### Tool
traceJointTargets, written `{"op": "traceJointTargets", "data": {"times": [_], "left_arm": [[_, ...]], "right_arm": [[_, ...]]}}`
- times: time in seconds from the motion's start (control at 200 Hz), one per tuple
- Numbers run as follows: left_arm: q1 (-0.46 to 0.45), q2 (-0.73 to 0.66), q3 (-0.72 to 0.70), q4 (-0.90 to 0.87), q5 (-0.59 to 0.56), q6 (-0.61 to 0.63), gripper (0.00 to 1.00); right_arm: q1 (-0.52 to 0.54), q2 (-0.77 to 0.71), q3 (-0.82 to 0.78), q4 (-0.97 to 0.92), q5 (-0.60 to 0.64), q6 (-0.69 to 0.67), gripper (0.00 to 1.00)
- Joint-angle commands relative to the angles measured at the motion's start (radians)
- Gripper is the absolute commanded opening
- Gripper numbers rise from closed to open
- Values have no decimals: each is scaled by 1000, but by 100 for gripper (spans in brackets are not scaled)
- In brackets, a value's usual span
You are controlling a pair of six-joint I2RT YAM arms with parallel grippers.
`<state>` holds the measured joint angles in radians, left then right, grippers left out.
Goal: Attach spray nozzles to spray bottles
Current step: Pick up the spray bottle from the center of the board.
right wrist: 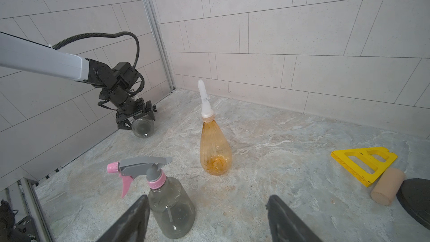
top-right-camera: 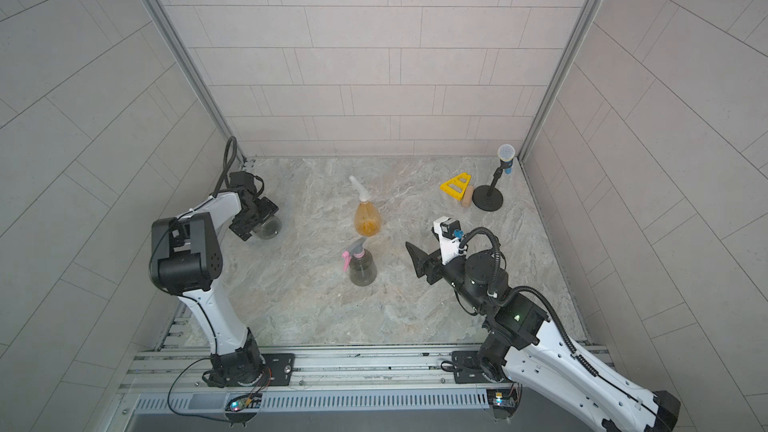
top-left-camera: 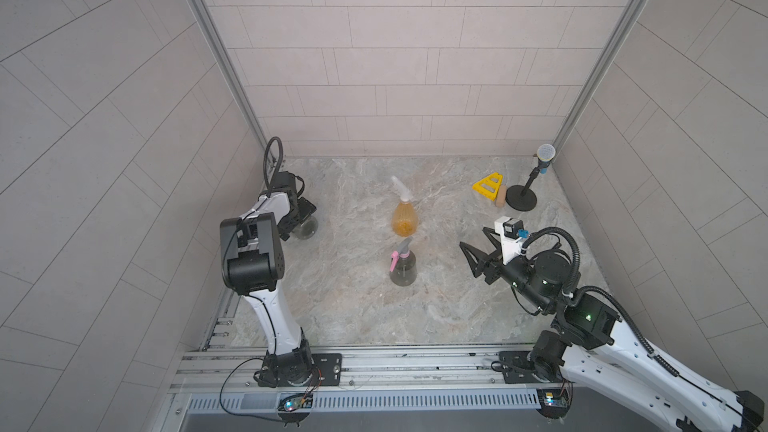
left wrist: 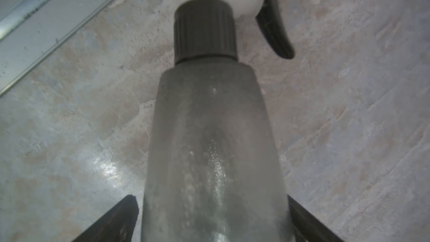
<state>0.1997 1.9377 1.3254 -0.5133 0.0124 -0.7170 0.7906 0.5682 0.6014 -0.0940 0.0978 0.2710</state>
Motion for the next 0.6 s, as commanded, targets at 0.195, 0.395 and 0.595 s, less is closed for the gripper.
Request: {"op": "traceJointTargets", "data": {"times": [0.195, 0.395, 0.595], "left_arm": [[-4, 40, -41, 3, -18, 38, 100], [-3, 30, -77, 65, 15, 42, 94], [1, -7, -115, 130, 70, 50, 90]], "right_arm": [[-6, -9, -9, 10, 3, 15, 80], [-8, -8, -10, 13, 4, 15, 80], [-12, -16, -11, 10, 13, 13, 80]]}}
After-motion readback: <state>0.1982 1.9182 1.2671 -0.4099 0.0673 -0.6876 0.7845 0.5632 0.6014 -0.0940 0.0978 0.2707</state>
